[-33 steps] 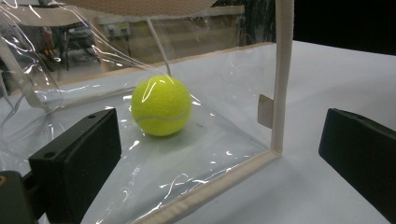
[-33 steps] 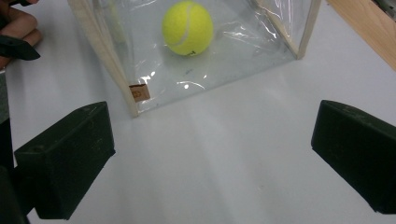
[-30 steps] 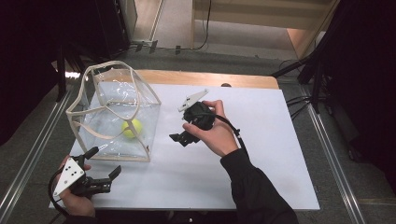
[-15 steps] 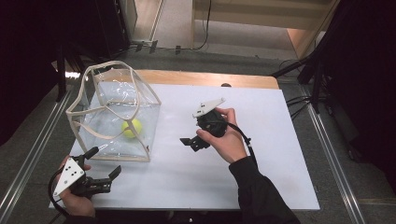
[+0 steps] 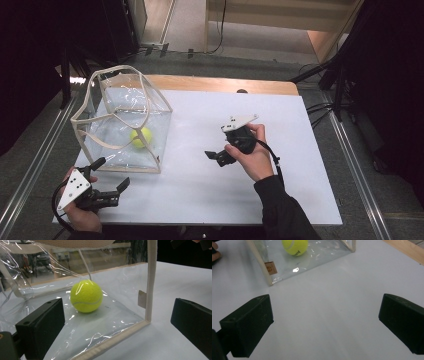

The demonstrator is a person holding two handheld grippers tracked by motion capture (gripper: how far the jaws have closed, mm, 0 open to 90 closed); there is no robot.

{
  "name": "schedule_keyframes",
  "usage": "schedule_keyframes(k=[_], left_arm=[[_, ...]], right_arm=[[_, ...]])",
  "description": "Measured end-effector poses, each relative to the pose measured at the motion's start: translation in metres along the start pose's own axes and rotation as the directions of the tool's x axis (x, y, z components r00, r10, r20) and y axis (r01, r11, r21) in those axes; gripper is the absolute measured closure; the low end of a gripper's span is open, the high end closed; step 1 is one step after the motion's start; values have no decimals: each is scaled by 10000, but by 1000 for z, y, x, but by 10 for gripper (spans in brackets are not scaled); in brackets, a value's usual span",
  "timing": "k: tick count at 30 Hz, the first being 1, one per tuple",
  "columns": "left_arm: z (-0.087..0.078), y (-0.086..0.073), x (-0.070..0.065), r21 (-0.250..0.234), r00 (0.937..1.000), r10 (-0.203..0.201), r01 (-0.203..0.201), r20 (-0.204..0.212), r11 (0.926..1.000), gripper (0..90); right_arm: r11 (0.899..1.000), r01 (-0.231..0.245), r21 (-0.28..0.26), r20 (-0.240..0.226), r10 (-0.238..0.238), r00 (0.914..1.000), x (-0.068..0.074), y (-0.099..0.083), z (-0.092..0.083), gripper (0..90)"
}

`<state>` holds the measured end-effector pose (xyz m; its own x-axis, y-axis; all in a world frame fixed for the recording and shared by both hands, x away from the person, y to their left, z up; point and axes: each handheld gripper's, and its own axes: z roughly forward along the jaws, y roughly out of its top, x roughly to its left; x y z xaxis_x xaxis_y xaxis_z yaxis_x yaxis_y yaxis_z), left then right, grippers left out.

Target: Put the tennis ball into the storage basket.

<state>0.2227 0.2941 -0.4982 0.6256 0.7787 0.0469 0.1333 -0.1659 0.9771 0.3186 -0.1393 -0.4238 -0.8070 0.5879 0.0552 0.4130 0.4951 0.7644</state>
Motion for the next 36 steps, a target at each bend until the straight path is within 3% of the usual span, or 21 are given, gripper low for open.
schedule_keyframes(k=[17, 36], left_arm=[[1, 0, 0, 7, 10000, -5, 5, -9, 10000, 0], [1, 0, -1, 60, 10000, 52, -52, -16, 10000, 0]], right_arm=[[9976, -441, -535, 339, 460, 9984, -9, -36, -15, 0], [9883, -1029, -1128, 698, 1112, 9913, -17, -81, -41, 0]])
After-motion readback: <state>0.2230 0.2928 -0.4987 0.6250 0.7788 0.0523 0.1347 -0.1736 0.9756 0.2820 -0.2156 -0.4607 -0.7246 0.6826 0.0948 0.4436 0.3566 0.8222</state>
